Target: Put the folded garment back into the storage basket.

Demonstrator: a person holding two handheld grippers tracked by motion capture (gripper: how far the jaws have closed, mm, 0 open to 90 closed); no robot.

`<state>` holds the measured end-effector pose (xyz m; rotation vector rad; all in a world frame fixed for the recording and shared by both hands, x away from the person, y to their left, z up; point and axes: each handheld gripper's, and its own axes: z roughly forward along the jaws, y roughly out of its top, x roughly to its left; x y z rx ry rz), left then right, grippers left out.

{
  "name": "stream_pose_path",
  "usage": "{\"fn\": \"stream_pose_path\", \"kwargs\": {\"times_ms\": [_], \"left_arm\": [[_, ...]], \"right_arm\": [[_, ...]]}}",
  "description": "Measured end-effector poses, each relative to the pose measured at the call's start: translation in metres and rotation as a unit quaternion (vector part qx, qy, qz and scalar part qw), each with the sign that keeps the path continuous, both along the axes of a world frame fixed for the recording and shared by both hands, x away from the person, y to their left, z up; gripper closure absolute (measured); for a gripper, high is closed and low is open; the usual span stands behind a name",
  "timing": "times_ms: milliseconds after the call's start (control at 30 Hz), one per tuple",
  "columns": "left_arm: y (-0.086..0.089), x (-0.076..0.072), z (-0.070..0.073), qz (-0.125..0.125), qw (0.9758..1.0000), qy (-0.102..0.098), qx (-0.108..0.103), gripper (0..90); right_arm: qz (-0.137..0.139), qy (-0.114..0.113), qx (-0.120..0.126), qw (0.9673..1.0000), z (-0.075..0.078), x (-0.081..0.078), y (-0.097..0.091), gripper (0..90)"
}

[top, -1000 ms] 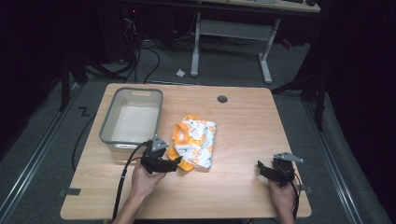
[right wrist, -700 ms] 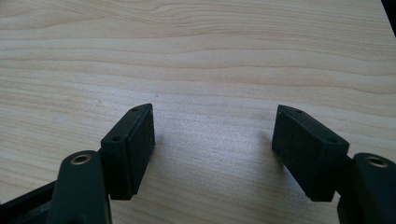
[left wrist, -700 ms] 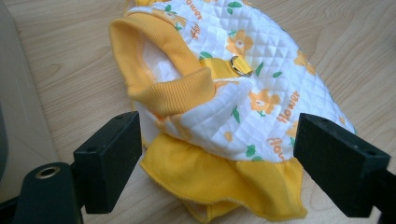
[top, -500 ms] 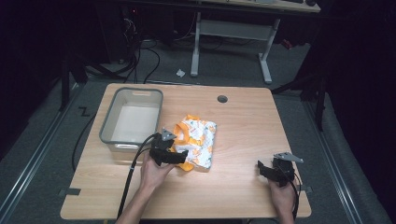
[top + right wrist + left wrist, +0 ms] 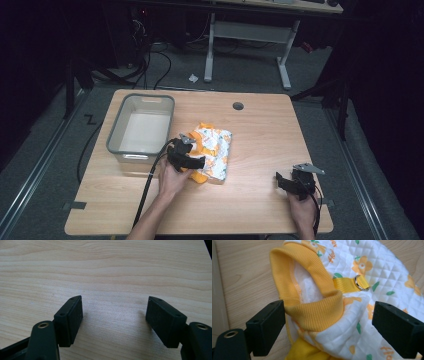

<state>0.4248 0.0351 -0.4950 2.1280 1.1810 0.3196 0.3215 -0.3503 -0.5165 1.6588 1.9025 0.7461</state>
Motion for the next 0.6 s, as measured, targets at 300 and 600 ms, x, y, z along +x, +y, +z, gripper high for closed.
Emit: {"fn": "stream_pose_path", "kwargs": {"times_ms": [300, 600], "left_arm": [[-0.002, 0.008, -0.009, 0.008, 0.9999, 0.010, 0.003, 11.9], [-0.003, 0.013, -0.018, 0.015, 0.9995, 0.029, 0.005, 12.2]], "right_arm": [[0.000, 0.000, 0.000, 1.0000, 0.000, 0.000, 0.000, 30.2], [0.000, 0.000, 0.000, 1.0000, 0.000, 0.000, 0.000, 30.2]]}}
